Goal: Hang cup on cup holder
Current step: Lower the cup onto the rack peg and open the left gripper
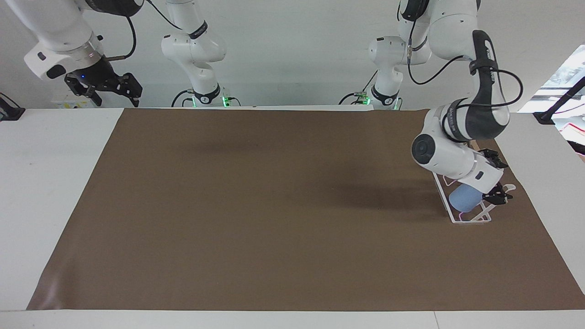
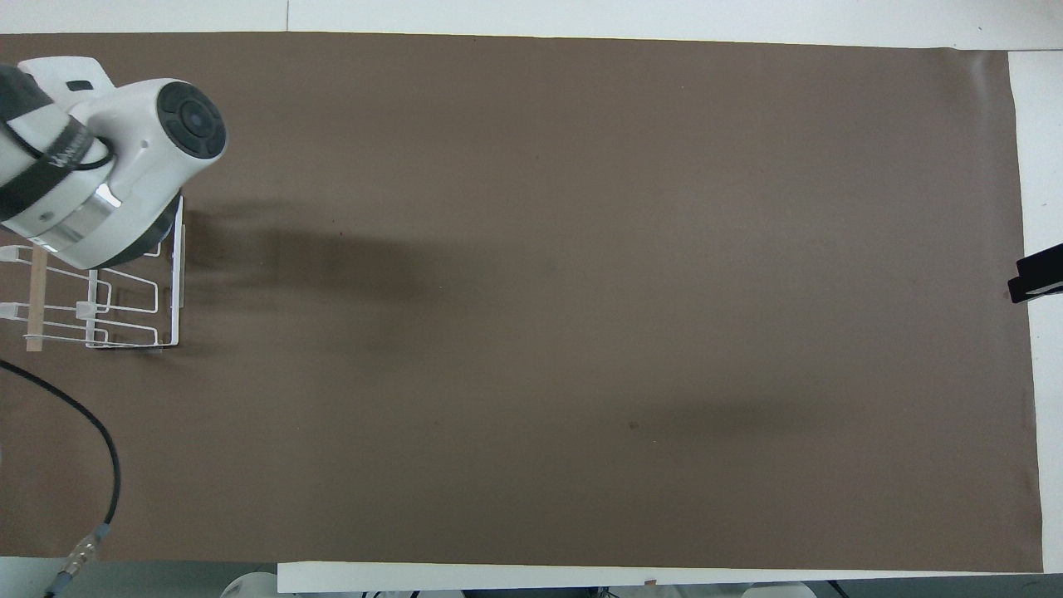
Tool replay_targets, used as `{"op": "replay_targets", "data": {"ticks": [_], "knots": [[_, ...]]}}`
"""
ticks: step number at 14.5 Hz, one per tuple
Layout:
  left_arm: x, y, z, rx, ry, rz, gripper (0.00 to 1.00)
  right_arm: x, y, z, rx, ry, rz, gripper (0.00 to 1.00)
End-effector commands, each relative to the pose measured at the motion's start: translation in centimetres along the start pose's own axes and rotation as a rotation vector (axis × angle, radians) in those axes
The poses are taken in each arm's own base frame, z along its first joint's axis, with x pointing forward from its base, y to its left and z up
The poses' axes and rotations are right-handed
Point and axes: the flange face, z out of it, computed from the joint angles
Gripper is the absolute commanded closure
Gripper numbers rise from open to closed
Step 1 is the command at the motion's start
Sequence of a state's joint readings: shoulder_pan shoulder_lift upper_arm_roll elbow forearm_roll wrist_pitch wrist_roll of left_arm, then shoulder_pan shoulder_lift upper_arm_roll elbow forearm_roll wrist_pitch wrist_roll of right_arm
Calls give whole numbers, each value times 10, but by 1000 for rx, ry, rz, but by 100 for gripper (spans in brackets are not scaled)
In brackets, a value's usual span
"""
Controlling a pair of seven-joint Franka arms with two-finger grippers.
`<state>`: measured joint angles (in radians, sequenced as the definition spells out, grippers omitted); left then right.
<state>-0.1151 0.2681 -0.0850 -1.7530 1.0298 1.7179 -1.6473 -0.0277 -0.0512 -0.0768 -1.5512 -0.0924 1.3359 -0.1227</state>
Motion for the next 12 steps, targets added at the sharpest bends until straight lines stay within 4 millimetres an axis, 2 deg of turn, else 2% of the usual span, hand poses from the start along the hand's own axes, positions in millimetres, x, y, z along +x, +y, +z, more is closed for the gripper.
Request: {"op": "replay_targets", "data": {"ticks": [1, 2, 3, 7, 10, 12], "knots": [[11, -14, -1, -48, -78, 96, 0, -5, 0, 2, -11, -3, -7, 1], [21, -22, -1, -53, -101, 123, 0, -5, 0, 2, -10, -3, -6, 1], [19, -27, 2, -56, -180, 173, 0, -5, 0, 2, -11, -3, -9, 1], [15, -52, -5, -79, -220, 389, 0, -5, 0, 2, -11, -3, -7, 1], [34, -94, -34, -185, -344, 481, 0, -5, 0, 2, -11, -3, -7, 1], [36, -121, -46, -248, -425, 557, 0, -5, 0, 2, -11, -3, -9, 1]]}}
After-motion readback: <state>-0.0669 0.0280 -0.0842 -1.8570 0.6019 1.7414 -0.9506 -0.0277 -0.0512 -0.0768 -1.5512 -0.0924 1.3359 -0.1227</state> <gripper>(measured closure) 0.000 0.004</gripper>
